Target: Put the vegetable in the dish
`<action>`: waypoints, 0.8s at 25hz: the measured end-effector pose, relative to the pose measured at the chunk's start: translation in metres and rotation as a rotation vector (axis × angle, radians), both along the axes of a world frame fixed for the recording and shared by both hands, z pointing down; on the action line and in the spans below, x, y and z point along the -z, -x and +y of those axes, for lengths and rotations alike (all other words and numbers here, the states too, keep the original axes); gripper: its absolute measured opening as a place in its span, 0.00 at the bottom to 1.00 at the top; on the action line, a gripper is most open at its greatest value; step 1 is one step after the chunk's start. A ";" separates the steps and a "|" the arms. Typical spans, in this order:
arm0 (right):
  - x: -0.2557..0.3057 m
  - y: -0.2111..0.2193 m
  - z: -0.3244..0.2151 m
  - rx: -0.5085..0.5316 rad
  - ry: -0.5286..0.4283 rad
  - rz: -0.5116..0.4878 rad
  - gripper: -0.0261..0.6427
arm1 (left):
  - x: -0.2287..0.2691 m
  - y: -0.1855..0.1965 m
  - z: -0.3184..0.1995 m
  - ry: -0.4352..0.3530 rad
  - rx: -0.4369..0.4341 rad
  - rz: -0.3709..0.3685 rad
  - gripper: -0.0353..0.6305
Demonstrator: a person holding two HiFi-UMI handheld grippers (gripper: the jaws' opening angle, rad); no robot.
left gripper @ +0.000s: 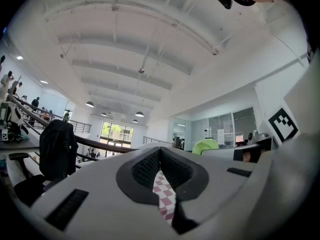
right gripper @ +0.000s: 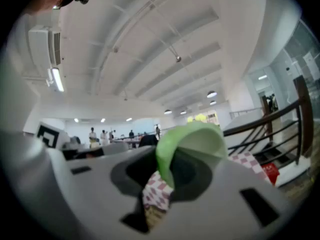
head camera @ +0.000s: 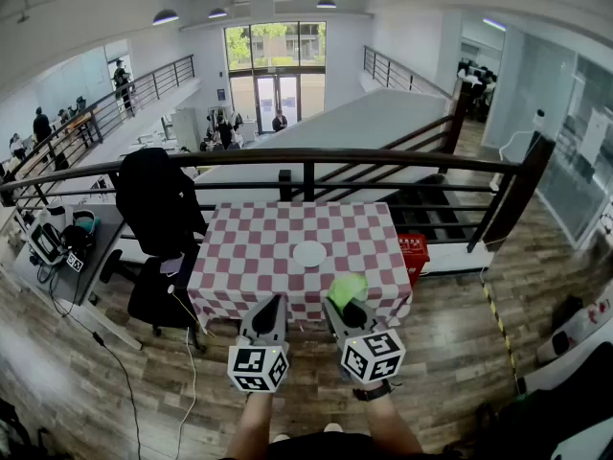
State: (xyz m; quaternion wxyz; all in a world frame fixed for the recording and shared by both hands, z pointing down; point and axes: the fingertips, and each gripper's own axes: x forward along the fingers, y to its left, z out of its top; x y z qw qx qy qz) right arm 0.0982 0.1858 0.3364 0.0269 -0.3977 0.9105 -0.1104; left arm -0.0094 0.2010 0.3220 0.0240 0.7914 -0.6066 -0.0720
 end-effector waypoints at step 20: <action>-0.027 -0.034 -0.037 0.134 -0.006 -0.033 0.17 | -0.040 -0.033 -0.031 0.079 0.067 -0.056 0.09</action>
